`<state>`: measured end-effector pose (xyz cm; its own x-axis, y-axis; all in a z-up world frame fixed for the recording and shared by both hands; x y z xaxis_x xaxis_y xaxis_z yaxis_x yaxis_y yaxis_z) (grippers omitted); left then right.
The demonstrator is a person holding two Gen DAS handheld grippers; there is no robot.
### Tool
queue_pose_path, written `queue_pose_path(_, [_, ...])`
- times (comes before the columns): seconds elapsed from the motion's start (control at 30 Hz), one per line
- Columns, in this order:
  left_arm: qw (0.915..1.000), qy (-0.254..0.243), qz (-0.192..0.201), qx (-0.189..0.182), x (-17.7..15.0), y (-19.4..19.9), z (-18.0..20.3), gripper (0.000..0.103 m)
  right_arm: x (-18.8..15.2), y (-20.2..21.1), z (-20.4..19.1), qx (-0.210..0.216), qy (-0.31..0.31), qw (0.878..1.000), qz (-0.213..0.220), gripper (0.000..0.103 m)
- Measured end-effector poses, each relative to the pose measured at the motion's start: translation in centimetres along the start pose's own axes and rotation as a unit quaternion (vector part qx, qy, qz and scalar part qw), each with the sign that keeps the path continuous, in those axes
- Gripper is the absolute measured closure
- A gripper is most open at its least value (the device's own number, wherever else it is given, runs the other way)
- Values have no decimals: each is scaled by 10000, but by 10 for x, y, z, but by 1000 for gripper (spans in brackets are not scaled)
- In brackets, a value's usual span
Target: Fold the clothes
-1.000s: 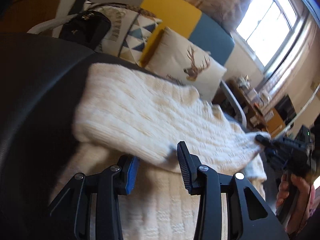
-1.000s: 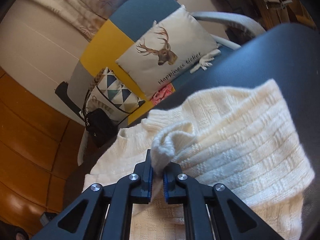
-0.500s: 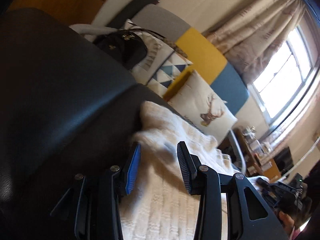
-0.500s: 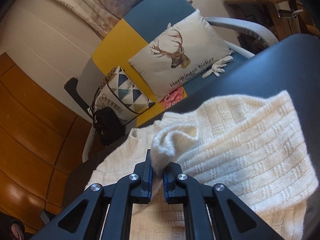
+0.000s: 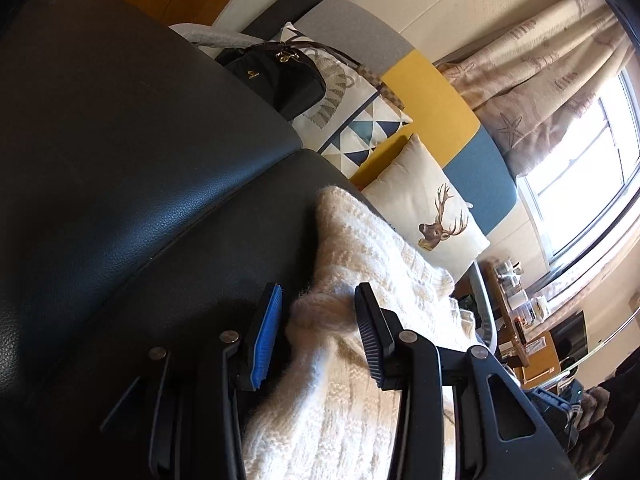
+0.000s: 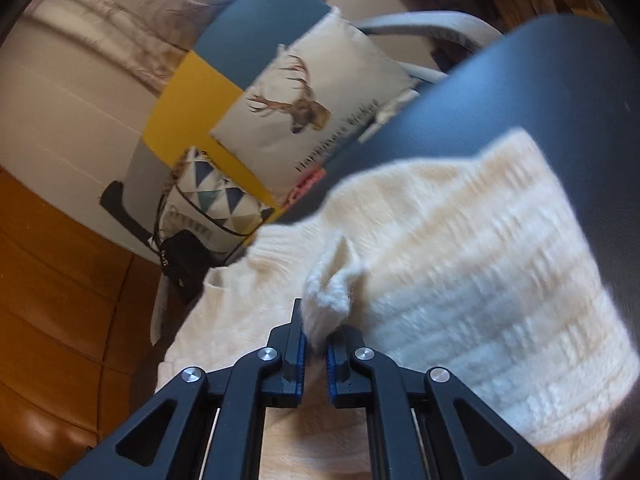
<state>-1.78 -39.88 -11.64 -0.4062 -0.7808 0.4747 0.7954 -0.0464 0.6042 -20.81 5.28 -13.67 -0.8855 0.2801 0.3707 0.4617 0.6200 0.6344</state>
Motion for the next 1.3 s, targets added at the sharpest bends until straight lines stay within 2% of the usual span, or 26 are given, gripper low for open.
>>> queue_pose_path(0.07, [9997, -145, 153, 110, 1, 9, 6, 62, -3, -7, 5, -186, -37, 9997, -169, 97])
queue_pose_path(0.13, [9968, -655, 456, 51, 1, 23, 31, 62, -7, -10, 11, -182, -55, 9997, -178, 97])
queue_pose_path(0.23, [9841, -1570, 813, -196, -2, 37, 78, 62, -11, -10, 14, -197, 14, 9997, -151, 97])
queue_pose_path(0.3, [9704, -2281, 613, -506, -9, 27, 118, 62, -11, -10, 12, -251, 91, 9995, -160, 97])
queue_pose_path(0.37, [9627, -2648, 268, -490, -12, 1, 139, 62, -11, -9, 12, -261, 100, 9994, -181, 97])
queue_pose_path(0.43, [9662, -2572, 43, -168, -6, -26, 136, 62, -12, -9, 13, -250, 85, 9995, -193, 97])
queue_pose_path(0.53, [9718, -2283, -324, 490, 5, -62, 109, 62, -12, -8, 14, -250, 105, 9994, -191, 97])
queue_pose_path(0.57, [9734, -2171, -398, 609, 7, -67, 98, 62, -12, -7, 14, -256, 122, 9994, -176, 97])
queue_pose_path(0.73, [9893, -1269, -514, 499, 21, -75, 53, 67, -12, -5, 18, -382, 98, 9992, 6, 99])
queue_pose_path(0.8, [9913, -1155, -527, 356, 19, -78, 46, 68, -14, -6, 18, -451, 141, 9989, 52, 99])
queue_pose_path(0.87, [9912, -1161, -524, 351, 18, -80, 45, 68, -15, -7, 13, -646, 445, 9969, 65, 99])
queue_pose_path(0.93, [9907, -1197, -530, 362, 16, -80, 47, 68, -16, -5, 5, -768, 732, 9944, -1, 93])
queue_pose_path(1.0, [9912, -1189, -508, 294, 17, -77, 50, 67, -16, 4, -1, -871, 913, 9920, 3, 82])
queue_pose_path(1.03, [9919, -1156, -452, 260, 18, -73, 49, 67, -15, 12, -4, -972, 983, 9904, 60, 81])
queue_pose_path(1.1, [9923, -1223, -120, 180, 19, -56, 55, 65, -12, 34, -14, -1185, 1218, 9845, 436, 78])
queue_pose_path(1.13, [9908, -1348, 67, 108, 16, -46, 60, 63, -11, 42, -25, -1159, 1423, 9812, 602, 78])
queue_pose_path(1.17, [9886, -1489, 195, 50, 14, -41, 64, 54, -12, 43, -37, -1088, 1643, 9783, 641, 78])
queue_pose_path(1.2, [9867, -1609, 244, 20, 12, -39, 68, 47, -15, 37, -52, -1006, 1951, 9740, 553, 78])
queue_pose_path(1.3, [9838, -1789, 14, 130, 8, -49, 74, 47, -35, -6, -104, -921, 2998, 9495, -72, 79])
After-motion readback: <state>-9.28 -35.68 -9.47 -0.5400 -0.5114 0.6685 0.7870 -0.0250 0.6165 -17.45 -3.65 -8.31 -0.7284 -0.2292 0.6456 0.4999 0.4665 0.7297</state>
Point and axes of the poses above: each gripper's, at about its wrist camera, not at the fingertips, and y roughly against the way its jaws point, z to its right, x to its top, the point moved 4 cm from there along -y, roughly the way its jaws point, and after that the axes turned 6 degrees about -z, right-handed, at the moved point
